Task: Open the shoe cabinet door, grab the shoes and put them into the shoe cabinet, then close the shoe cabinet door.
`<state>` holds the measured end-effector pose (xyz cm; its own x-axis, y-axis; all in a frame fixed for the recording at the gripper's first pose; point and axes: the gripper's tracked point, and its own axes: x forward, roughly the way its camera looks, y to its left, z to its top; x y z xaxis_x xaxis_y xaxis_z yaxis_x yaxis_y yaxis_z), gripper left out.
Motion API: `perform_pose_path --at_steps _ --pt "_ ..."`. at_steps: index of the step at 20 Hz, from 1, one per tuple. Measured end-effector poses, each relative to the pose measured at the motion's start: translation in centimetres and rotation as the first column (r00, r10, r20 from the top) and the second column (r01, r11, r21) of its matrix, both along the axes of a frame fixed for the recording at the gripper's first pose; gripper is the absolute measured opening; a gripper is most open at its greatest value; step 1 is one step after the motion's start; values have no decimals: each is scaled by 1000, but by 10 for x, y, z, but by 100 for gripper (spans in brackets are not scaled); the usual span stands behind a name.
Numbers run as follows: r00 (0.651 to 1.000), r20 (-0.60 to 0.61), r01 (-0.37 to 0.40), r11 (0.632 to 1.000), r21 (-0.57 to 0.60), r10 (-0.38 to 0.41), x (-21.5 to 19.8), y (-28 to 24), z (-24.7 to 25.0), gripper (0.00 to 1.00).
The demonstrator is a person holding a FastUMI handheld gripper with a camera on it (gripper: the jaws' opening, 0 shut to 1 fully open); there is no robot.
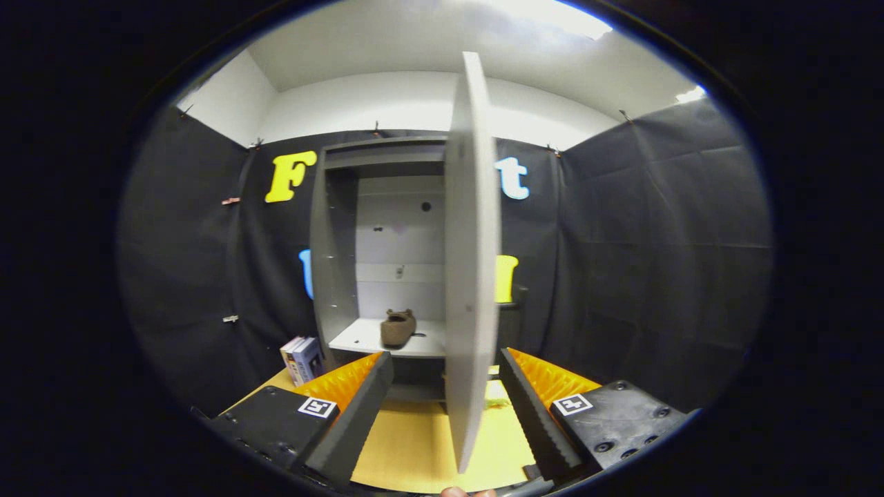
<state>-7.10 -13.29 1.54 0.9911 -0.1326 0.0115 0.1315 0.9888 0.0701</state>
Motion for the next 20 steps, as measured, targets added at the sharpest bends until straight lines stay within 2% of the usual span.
perform_pose_path --at_steps 5,8,12,13,16,20 --pt "992 5 126 992 32 -126 15 -88 0 98" --pt "988 -44 152 988 40 -150 40 -116 -13 98" --pt "986 -82 144 990 -5 -143 68 -122 -26 98" --pt "988 -91 125 992 -6 -125 70 -116 -26 98" --pt "987 -93 135 991 0 -134 76 -112 -24 95" --pt "987 -104 125 992 24 -122 77 -92 -27 96"
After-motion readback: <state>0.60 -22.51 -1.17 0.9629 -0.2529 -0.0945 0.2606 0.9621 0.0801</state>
